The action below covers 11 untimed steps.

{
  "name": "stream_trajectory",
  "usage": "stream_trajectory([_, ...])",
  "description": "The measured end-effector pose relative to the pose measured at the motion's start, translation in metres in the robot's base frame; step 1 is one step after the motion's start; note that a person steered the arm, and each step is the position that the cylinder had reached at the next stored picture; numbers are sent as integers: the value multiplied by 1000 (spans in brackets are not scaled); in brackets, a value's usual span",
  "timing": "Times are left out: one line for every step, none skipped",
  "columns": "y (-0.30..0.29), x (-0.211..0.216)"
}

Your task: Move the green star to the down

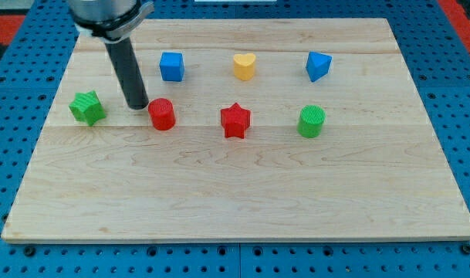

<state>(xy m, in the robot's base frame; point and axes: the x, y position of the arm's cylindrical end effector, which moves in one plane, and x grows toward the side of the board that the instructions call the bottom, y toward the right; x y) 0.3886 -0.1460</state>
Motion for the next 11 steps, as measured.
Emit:
stream_trajectory([17, -2])
stream_trajectory([18, 15])
stream_trajectory([17, 22])
stream_trajectory([13, -45])
stream_trajectory([-56, -49])
stream_trajectory([-100, -38])
stream_trajectory([-60, -20])
stream_trajectory([-84, 4])
stream_trajectory([-88, -4])
stream_trajectory([-111, 11])
stream_trajectory([-112, 32])
